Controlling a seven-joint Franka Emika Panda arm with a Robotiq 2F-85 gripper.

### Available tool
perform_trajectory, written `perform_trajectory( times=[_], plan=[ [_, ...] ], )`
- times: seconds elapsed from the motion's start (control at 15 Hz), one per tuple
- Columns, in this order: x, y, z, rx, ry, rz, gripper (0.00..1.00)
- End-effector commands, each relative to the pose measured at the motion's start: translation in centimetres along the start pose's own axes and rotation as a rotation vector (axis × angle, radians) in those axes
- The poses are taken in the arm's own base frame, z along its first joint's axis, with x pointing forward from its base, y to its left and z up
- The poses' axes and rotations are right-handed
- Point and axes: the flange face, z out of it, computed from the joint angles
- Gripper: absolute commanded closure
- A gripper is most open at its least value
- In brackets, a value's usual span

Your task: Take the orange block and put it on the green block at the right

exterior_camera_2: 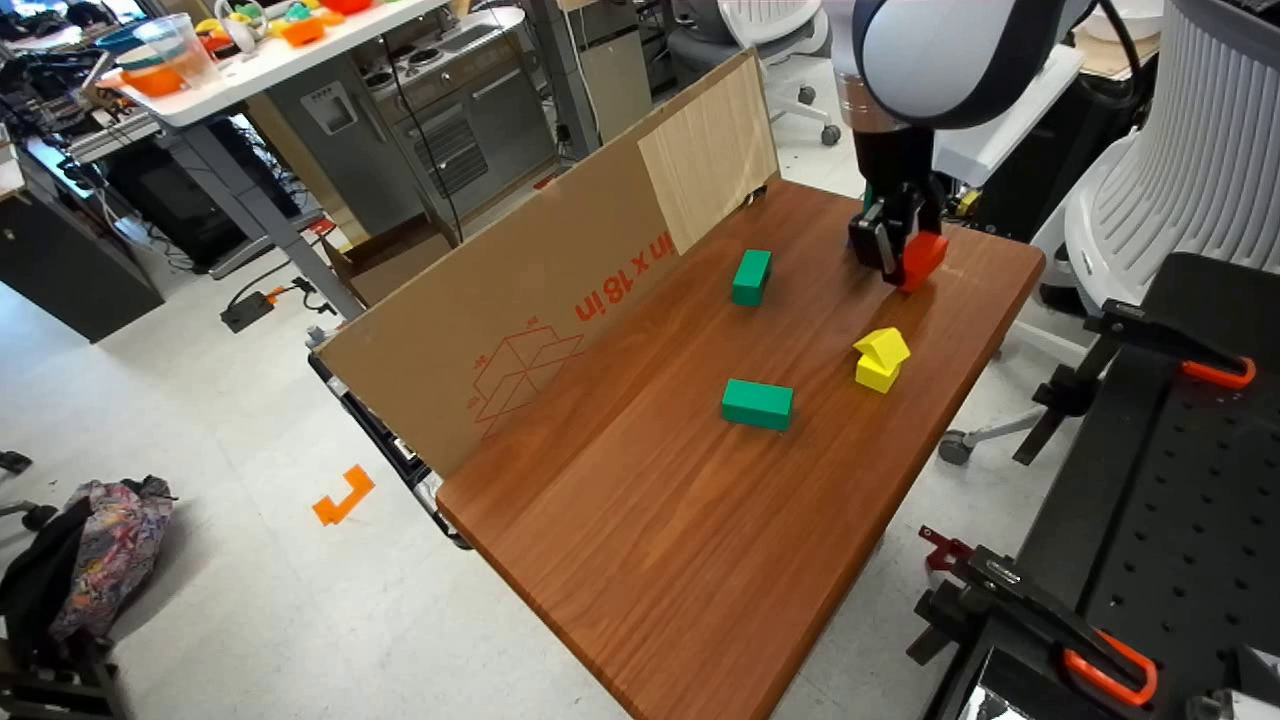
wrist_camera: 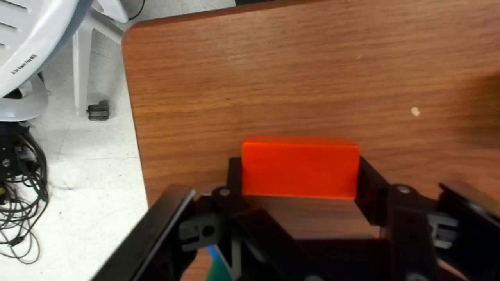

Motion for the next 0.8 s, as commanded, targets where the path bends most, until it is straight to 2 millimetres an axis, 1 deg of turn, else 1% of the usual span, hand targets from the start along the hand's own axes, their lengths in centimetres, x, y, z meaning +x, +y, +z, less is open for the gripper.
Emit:
perform_trajectory(
  times=[0.0, 0.27, 0.4, 0.53, 0.67, 0.73],
  plan=[
    [-1.3, 2.2, -6.4, 0.040, -0.007, 0.117, 0.58],
    [-2.0, 5.2, -13.4, 0.139, -0.045, 0.266, 0.58],
    [-2.0, 6.6, -16.2, 0.179, -0.050, 0.347, 0.58],
    [-1.6, 7.9, -17.9, 0.201, -0.047, 0.432, 0.58],
    [-0.8, 8.6, -18.4, 0.208, -0.030, 0.517, 0.58],
    [-0.3, 8.8, -18.3, 0.208, -0.023, 0.565, 0.58]
  ],
)
